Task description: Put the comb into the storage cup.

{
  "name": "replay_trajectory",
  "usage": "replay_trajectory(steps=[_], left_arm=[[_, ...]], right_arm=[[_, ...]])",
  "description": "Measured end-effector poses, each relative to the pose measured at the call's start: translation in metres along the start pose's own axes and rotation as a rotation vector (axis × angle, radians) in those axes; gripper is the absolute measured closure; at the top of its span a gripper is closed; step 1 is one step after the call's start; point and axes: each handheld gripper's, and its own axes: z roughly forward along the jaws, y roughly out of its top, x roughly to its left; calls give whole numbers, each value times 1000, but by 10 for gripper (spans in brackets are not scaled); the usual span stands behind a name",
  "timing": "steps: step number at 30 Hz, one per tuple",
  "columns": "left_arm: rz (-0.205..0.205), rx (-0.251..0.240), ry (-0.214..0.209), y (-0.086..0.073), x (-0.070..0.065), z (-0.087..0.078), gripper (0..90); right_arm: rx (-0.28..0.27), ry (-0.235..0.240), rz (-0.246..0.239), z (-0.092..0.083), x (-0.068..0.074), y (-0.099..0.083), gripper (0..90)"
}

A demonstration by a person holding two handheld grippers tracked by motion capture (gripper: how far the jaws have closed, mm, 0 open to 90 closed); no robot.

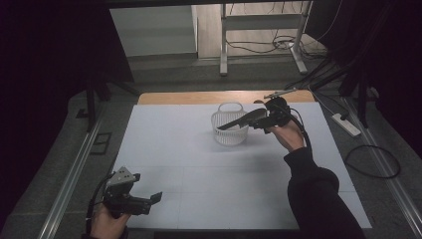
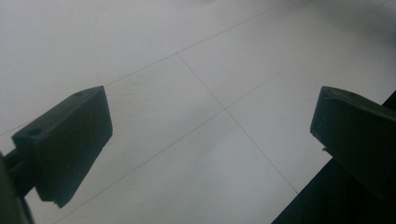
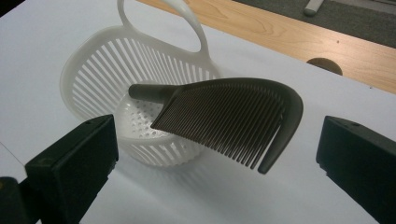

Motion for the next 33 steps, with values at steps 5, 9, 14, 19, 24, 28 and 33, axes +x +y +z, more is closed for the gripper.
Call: replay_trajectory(steps=[5,9,14,19,24,28,33], left_arm=[[-1,0,-1,0,0,0,0],[-1,-2,-3,0,0,0,0],[-1,-2,-5,0,1,0,0],[-3,-4,-7,0,1,0,0],[-3,-6,-10,0,1,-1,0],[-5,-8,-13,-1,1,-1,0],[-13,-12,-16,-1,2,-1,0]], right_arm=[[-11,3,-8,-2,0,-5,0],[-27,6,-9,-4,2,-8,0],[-31,8,-26,-7,3,-10,0],[-25,11,-38,-9,4,-12,0],[-20,17,-46,-11,7,-15,0],[-18,22,-52,-13,7,-18,0],[-17,26,-60,-15,8,-21,0]])
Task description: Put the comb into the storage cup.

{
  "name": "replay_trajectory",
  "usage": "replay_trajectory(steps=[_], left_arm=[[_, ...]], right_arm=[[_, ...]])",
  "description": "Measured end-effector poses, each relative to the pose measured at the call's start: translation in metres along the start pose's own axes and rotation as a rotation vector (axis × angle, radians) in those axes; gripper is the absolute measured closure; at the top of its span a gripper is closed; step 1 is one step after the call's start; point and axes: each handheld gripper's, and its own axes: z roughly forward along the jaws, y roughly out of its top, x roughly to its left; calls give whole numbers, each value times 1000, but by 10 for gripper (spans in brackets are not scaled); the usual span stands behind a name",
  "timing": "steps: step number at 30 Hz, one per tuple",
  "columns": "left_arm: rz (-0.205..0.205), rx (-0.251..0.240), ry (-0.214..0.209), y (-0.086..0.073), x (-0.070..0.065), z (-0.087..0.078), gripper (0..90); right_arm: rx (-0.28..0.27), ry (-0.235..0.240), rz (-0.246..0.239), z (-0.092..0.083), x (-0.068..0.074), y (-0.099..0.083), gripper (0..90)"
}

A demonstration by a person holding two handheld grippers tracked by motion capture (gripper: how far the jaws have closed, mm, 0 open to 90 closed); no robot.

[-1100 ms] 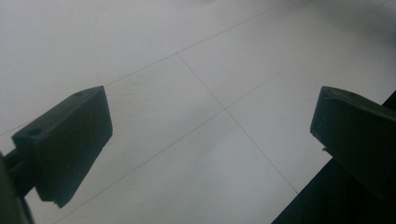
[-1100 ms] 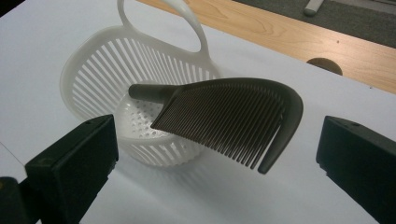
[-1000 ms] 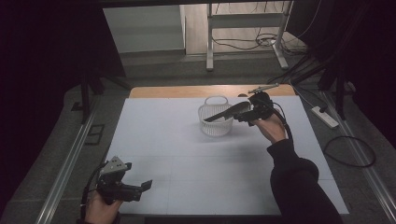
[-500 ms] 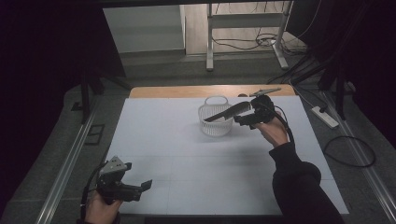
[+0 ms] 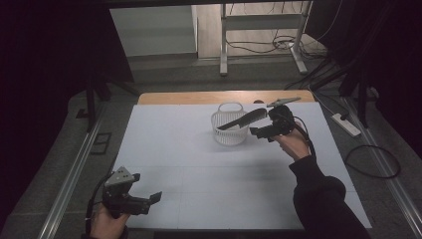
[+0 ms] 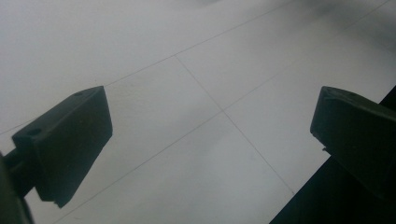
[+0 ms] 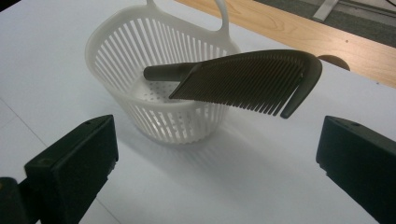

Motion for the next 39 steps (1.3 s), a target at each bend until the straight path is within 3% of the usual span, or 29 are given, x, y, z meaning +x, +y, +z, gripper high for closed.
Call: replay_trajectory(steps=[30,39], left_arm=[[-18,-30,-23,-2,3,-3,0],[-7,-36,7,-2,3,-4,0]], right_arm=[[-5,12,-25,-17,16,-14,0],[7,43,-14,-23,21,-20,0]])
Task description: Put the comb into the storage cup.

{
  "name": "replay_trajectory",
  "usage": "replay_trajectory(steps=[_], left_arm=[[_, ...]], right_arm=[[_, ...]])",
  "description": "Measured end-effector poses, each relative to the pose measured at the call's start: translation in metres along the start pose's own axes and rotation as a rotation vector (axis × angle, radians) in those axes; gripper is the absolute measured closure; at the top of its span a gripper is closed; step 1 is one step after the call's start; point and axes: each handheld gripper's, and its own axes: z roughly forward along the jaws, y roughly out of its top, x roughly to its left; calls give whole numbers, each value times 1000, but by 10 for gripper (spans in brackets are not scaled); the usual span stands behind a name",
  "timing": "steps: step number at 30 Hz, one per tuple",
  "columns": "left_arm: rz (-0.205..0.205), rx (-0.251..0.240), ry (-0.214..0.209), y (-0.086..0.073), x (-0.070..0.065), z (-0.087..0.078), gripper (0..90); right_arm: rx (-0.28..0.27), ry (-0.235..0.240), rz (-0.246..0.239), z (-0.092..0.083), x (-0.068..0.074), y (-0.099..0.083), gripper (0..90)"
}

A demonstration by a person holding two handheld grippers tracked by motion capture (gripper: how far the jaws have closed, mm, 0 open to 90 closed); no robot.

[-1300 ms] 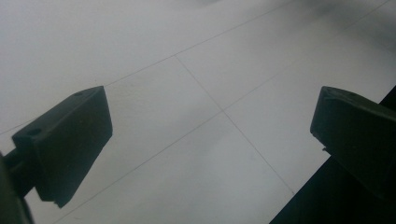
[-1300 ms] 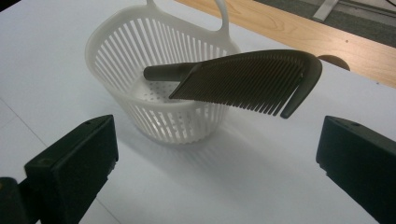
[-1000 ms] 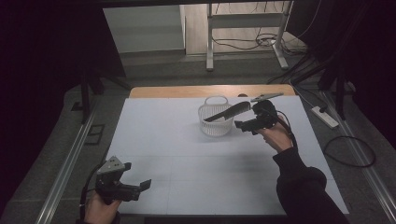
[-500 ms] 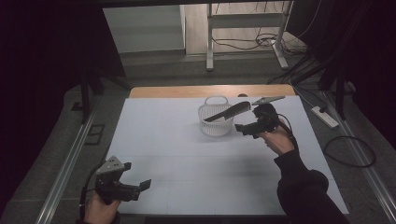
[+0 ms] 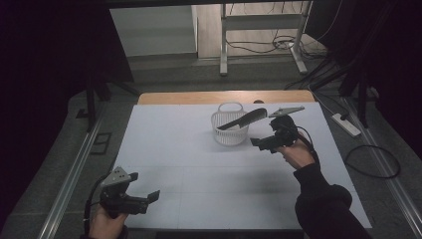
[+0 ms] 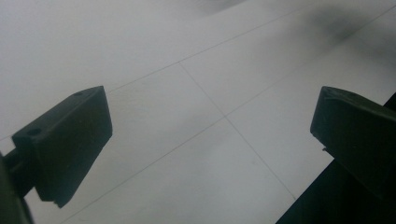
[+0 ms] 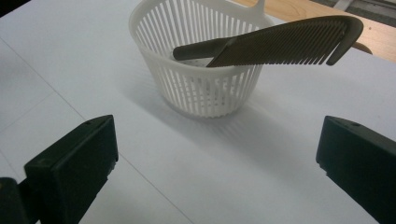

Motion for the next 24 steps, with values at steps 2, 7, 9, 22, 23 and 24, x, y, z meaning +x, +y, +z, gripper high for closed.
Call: replay_trajectory(steps=[2,7,9,22,23,24], left_arm=[[3,0,4,0,0,0,0],[9,-6,15,-1,0,-1,0],[15,-7,22,-1,0,-2,0],[16,-16,16,-2,0,-2,0],[15,-16,14,-2,1,-2,0],[13,-17,12,-2,1,-3,0]], right_arm=[[-6,4,-1,-2,1,-1,0],[-23,-2,-12,-8,4,-5,0],[-26,2,-17,-10,6,-6,0],[-8,21,-26,-19,17,-17,0],[-7,21,-28,-20,18,-17,0],[-6,22,-29,-21,18,-18,0]])
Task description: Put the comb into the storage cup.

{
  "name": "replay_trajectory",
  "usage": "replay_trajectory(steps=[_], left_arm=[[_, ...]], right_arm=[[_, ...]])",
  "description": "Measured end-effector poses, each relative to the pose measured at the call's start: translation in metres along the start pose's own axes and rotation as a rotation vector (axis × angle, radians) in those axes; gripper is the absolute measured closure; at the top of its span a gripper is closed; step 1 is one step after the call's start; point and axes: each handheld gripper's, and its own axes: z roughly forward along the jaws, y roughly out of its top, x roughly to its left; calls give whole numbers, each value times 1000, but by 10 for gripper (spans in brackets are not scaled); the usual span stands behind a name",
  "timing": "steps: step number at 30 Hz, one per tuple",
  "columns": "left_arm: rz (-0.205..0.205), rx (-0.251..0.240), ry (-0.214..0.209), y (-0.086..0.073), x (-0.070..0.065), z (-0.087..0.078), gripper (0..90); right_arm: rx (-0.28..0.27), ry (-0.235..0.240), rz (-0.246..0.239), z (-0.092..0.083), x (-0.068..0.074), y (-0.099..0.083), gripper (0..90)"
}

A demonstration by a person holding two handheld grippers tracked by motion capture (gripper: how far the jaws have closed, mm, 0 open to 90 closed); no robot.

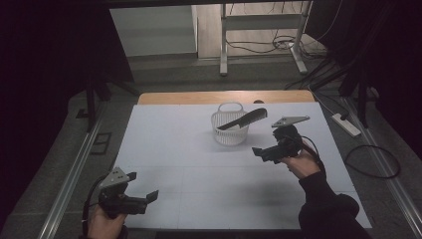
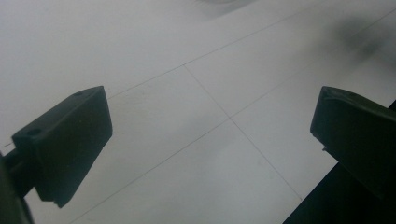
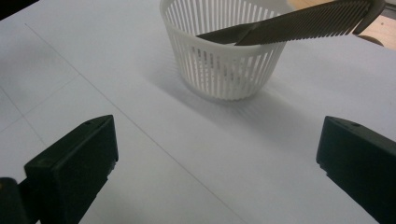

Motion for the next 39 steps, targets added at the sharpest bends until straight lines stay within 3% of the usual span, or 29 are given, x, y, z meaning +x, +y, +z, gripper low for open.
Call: replay_trajectory(steps=[15,24,39], left_arm=[[-20,-14,-16,-1,3,-1,0],[-48,-18,-27,-2,6,-3,0],[-50,-16,-30,-2,7,-3,0]], right_arm=[[-31,-7,-16,-15,9,-11,0],[-12,-7,-11,-18,10,-23,0],[6,12,-3,-28,10,-44,0]])
